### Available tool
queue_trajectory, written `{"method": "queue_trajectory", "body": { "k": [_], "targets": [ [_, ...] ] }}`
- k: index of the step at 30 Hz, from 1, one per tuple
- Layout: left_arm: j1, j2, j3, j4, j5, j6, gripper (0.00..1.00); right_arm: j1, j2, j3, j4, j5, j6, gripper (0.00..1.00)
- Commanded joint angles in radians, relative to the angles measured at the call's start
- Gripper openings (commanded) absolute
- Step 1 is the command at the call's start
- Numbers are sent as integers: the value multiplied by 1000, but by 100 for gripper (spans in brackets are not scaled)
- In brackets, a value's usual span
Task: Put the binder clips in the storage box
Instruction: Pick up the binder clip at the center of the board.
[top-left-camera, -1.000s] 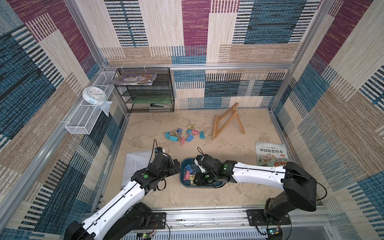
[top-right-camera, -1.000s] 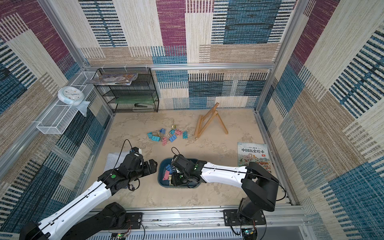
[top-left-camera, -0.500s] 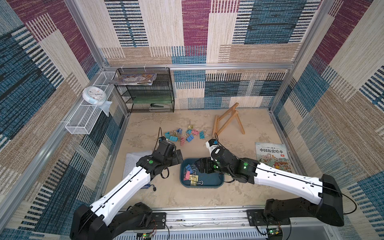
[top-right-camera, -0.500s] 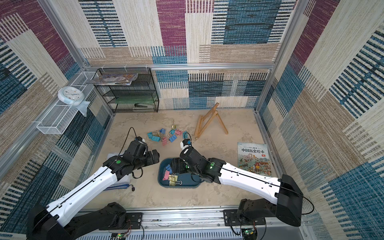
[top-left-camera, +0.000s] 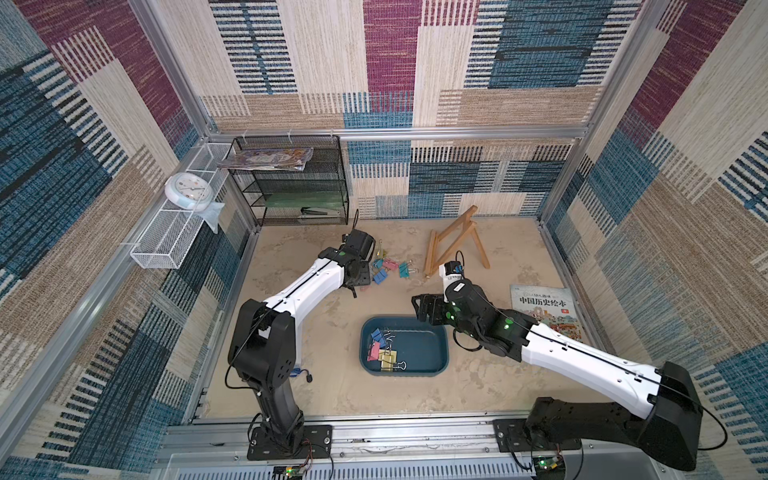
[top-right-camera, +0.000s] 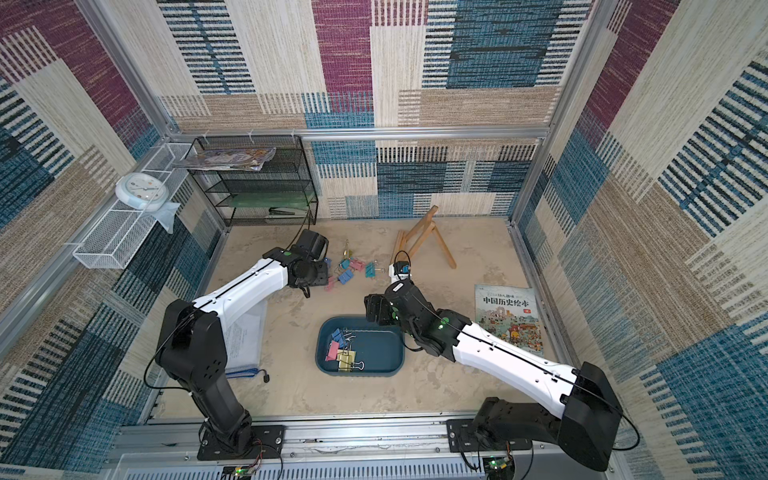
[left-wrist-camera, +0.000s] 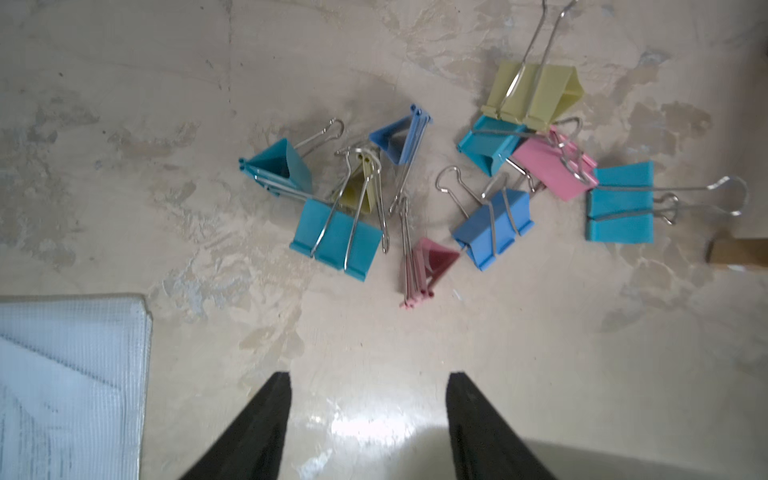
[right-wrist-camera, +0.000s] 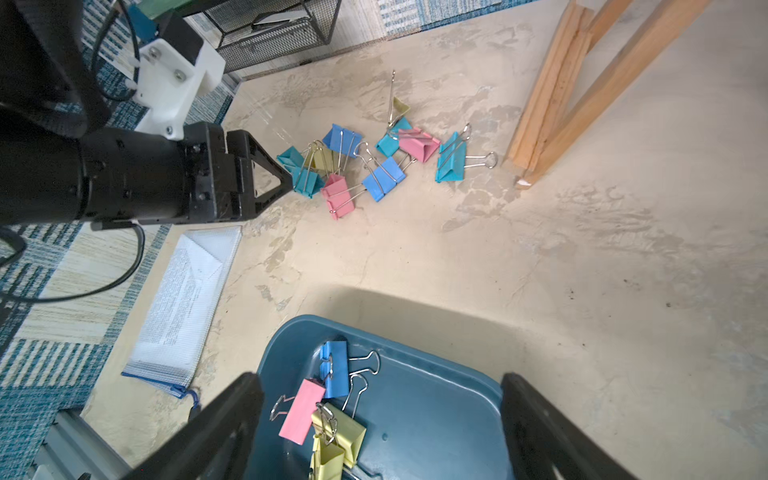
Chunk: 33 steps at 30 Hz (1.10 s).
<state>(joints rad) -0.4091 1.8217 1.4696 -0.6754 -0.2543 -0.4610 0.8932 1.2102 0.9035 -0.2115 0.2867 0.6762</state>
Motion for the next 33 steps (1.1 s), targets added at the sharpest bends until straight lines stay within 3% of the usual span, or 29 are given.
{"method": "queue_trajectory", "body": {
  "k": [1, 8, 21, 33],
  "targets": [
    [-2, 53, 58, -30, 42, 63, 56, -13, 0, -5, 26, -6, -35, 93],
    [-4, 96, 61, 28, 146, 99, 53, -26, 7, -32, 62, -36, -32, 94],
    [-1, 242, 166, -22, 127, 143, 39, -36, 18, -30, 57, -60, -21, 94],
    [-2, 267, 170, -26, 147, 137, 24, -45, 37, -13, 55, -68, -25, 94]
  ]
}}
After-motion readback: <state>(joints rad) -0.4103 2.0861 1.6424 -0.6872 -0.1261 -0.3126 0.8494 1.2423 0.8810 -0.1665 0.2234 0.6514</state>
